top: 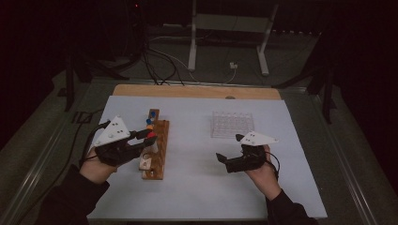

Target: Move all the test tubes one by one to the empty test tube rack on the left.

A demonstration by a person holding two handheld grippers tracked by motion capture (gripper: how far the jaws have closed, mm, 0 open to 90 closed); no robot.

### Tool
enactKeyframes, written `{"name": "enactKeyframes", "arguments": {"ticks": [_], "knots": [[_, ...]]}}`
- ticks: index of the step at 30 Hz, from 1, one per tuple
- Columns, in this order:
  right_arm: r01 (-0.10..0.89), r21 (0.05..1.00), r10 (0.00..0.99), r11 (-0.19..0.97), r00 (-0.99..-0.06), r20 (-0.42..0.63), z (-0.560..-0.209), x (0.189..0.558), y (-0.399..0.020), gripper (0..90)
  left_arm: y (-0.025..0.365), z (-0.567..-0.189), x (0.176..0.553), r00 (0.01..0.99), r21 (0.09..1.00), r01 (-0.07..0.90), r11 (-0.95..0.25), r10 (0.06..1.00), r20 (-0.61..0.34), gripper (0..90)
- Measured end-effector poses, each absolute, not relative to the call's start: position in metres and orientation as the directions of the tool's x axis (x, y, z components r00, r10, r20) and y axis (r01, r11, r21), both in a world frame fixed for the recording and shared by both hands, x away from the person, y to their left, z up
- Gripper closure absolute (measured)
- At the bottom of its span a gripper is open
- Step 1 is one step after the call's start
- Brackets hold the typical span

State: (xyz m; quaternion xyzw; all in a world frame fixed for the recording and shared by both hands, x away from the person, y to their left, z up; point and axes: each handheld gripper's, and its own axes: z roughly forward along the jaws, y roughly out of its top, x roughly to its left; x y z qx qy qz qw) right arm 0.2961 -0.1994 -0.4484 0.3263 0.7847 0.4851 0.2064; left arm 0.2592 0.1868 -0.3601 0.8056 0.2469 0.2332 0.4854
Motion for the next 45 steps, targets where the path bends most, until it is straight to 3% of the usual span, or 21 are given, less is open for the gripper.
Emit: {"name": "enactKeyframes", "arguments": {"ticks": [15,25,45], "knots": [[0.314,0.895,0.714,0.317,-0.700,-0.008,-0.449,0.296,-0.199,0.1,0.211,-0.384,0.261,0.728,0.897,0.236,-0.375,0.680,0.093,71.7],[0.319,0.893,0.714,0.317,-0.701,-0.002,-0.451,0.297,-0.200,0.1,0.212,-0.411,0.270,0.718,0.887,0.290,-0.360,0.694,0.046,71.7],[0.327,0.893,0.716,0.309,-0.698,0.007,-0.451,0.298,-0.202,0.1,0.208,-0.442,0.277,0.727,0.850,0.331,-0.410,0.685,0.047,71.2]]}}
